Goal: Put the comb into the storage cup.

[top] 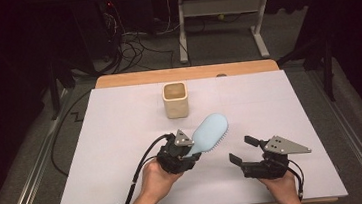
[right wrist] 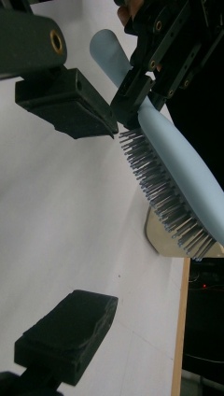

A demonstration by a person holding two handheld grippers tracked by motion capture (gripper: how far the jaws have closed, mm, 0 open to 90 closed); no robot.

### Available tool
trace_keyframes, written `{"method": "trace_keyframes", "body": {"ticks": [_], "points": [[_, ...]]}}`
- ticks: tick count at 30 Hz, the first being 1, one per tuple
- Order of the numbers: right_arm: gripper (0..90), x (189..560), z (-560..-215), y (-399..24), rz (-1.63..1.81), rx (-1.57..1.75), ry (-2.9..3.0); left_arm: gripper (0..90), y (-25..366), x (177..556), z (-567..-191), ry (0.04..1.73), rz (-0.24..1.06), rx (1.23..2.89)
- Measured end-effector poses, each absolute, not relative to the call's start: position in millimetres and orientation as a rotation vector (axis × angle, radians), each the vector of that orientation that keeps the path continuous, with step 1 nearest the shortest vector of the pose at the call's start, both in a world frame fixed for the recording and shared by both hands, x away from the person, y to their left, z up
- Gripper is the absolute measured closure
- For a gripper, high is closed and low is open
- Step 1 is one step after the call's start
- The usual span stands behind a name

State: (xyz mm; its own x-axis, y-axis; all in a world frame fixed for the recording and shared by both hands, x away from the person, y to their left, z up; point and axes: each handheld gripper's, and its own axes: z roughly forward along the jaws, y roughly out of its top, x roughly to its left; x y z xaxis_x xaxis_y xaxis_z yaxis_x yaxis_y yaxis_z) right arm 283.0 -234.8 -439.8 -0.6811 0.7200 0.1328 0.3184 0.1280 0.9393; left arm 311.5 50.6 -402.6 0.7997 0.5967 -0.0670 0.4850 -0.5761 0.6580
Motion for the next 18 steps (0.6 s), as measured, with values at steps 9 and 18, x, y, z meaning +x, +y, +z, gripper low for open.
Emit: {"method": "trace_keyframes", "body": {"ticks": [9,18], "points": [[15.8,287,-439,-230,1.591,1.014,2.068,69.1,44,310,-404,0.782,0.208,2.3],[15.7,291,-440,-223,1.592,1.012,2.094,69.1,37,309,-405,0.759,0.208,2.31]]}}
